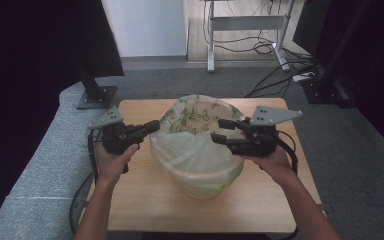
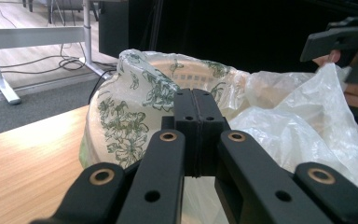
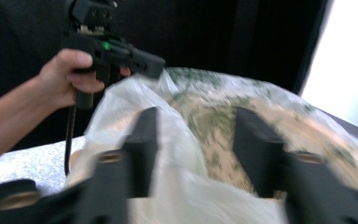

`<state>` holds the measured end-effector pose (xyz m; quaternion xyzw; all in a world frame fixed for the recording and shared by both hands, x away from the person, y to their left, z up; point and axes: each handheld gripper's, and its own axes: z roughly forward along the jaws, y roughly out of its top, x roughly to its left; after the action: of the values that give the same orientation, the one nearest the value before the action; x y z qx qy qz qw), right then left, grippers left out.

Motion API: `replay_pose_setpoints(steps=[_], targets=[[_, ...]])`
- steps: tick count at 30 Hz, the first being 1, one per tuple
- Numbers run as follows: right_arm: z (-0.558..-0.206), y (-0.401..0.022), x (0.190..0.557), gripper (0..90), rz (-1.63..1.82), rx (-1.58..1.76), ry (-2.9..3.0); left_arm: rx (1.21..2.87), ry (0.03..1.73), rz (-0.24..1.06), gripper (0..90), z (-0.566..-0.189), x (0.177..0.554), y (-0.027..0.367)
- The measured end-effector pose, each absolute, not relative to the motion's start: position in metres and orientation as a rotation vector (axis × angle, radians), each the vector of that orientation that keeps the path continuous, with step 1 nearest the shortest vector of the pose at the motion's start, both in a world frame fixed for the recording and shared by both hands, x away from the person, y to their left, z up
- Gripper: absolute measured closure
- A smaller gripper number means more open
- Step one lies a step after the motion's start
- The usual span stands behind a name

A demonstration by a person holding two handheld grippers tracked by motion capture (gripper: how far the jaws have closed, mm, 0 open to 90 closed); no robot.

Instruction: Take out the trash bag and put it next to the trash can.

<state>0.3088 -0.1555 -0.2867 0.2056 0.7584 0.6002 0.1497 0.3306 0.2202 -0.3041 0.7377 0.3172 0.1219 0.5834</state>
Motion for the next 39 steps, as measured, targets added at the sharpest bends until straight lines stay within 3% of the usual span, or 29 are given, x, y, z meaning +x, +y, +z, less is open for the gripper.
replay_pose_setpoints(steps=[3, 6, 7, 9, 11, 12, 13, 22, 34, 36, 39], targets=[[-0.299, -0.172, 0.302, 26.6, 1.717, 0.615, 2.184, 1.719, 0.744, 0.281, 90.0, -0.306, 0.331, 0.221], [-0.312, -0.182, 0.297, 24.9, 1.695, 0.624, 2.214, 1.713, 0.749, 0.277, 90.0, -0.307, 0.330, 0.222], [-0.316, -0.182, 0.297, 30.1, 1.669, 0.631, 2.224, 1.712, 0.751, 0.277, 90.0, -0.307, 0.330, 0.222], [-0.322, -0.182, 0.298, 60.1, 1.600, 0.642, 2.236, 1.712, 0.751, 0.276, 90.0, -0.308, 0.330, 0.223], [-0.324, -0.181, 0.302, 81.7, 1.545, 0.656, 2.232, 1.715, 0.752, 0.278, 90.0, -0.307, 0.330, 0.223], [-0.323, -0.180, 0.303, 88.8, 1.544, 0.658, 2.213, 1.715, 0.752, 0.278, 90.0, -0.307, 0.330, 0.223], [-0.320, -0.180, 0.305, 89.5, 1.551, 0.661, 2.186, 1.715, 0.752, 0.279, 90.0, -0.307, 0.330, 0.223], [-0.286, -0.162, 0.326, 89.7, 1.535, 0.667, 2.078, 1.715, 0.753, 0.273, 90.0, -0.309, 0.332, 0.222], [-0.294, -0.158, 0.353, 89.1, 1.600, 0.683, 2.151, 1.720, 0.755, 0.263, 89.9, -0.313, 0.337, 0.219], [-0.294, -0.167, 0.350, 82.8, 1.645, 0.667, 2.165, 1.720, 0.758, 0.263, 89.9, -0.313, 0.337, 0.220], [-0.295, -0.183, 0.347, 61.5, 1.691, 0.677, 2.149, 1.714, 0.764, 0.262, 89.7, -0.313, 0.338, 0.221]])
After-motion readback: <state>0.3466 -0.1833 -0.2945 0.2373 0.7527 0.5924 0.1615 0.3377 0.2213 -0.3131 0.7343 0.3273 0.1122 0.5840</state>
